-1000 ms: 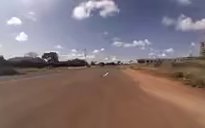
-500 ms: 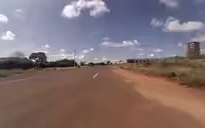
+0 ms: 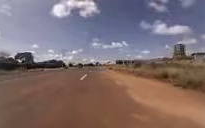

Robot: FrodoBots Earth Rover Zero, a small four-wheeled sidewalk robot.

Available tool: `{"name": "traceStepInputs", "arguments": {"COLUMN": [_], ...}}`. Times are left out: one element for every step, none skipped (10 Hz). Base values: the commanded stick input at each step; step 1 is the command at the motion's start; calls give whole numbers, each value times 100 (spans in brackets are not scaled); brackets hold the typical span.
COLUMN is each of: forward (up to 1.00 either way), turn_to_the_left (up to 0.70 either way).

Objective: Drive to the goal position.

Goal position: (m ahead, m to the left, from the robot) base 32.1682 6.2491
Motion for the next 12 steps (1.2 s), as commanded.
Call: {"name": "traceStepInputs", "arguments": {"forward": [85, 85, 85, 59, 30, 30, 30, 30, 30, 100, 100, 100], "turn_to_the_left": [0, 0, 1, 1, 1, 1, 1, 1, 2, 2, 2, 2]}}
